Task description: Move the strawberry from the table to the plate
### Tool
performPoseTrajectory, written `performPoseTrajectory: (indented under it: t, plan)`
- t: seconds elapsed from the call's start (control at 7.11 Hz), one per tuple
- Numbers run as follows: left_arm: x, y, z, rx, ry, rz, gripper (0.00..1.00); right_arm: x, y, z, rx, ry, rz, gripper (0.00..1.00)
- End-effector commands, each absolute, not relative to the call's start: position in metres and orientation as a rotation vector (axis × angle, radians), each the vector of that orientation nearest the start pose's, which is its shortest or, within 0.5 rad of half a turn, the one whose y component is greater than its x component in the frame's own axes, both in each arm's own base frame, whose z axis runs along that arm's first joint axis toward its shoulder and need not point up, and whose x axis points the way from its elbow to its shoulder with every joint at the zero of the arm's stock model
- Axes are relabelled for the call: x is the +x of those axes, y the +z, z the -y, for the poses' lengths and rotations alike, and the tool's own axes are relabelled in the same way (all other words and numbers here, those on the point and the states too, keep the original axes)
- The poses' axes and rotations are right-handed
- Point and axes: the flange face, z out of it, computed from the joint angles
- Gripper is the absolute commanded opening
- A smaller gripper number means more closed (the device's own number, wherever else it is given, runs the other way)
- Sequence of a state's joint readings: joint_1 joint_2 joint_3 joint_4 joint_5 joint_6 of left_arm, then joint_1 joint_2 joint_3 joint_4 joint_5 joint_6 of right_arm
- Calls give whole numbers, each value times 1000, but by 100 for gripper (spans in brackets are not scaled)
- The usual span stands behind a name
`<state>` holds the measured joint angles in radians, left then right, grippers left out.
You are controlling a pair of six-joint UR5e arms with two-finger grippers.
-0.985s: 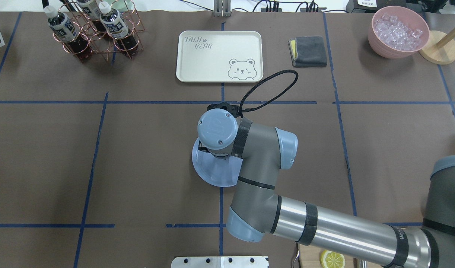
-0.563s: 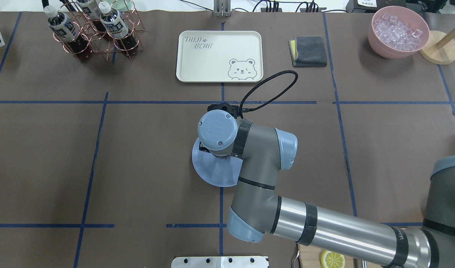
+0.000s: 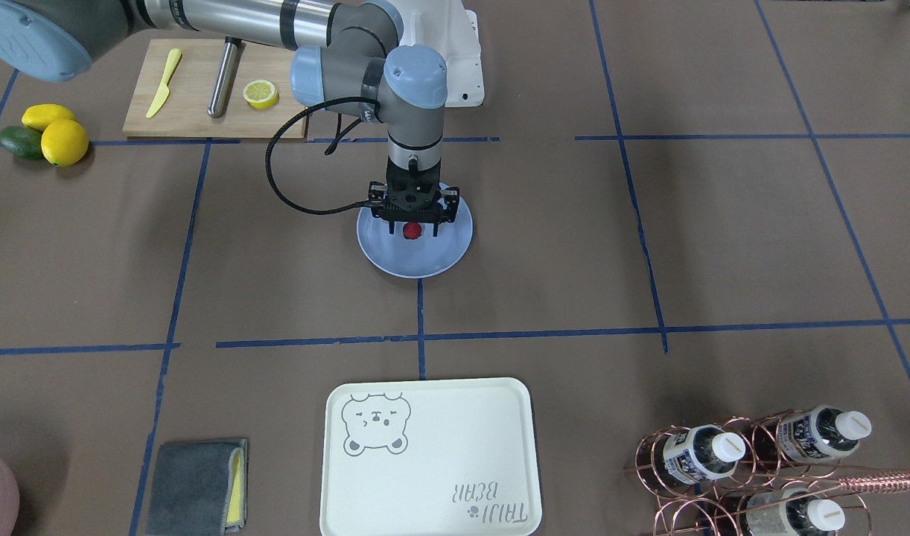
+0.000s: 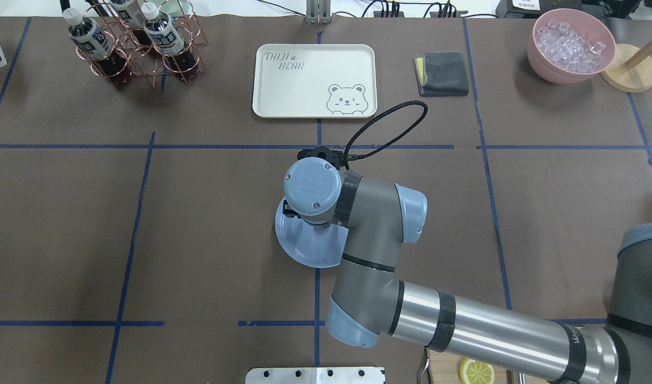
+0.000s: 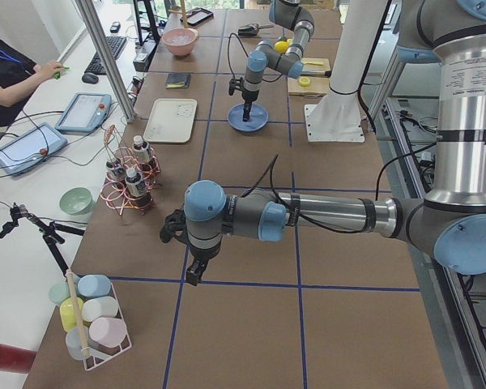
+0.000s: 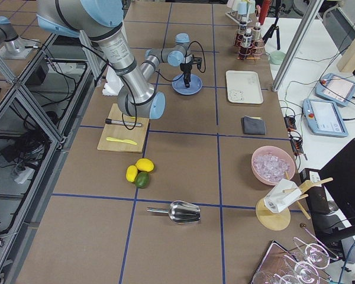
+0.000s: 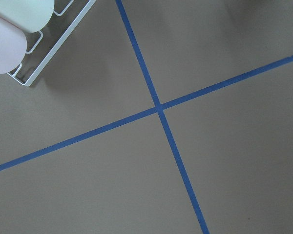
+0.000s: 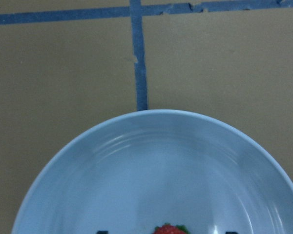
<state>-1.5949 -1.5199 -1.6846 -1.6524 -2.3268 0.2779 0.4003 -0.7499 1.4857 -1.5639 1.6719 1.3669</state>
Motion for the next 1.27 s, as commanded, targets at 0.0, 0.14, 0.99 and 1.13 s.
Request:
performPoseTrajectory:
  t: [0.0,0.14,0.99,1.13]
  plan:
    - [-76,620,478,253,301,-726,100,-587,170,439,154,162,794,100]
    - [-75,617,479,261,310,-725,100,-533,175,481,129,148,826,100]
    - [-72,650,462,114,249,-748,100,-113,440,614,200,-161,728,100]
    - [-73,650,459,81,222,-773,100,-55,483,599,209,-201,722,100]
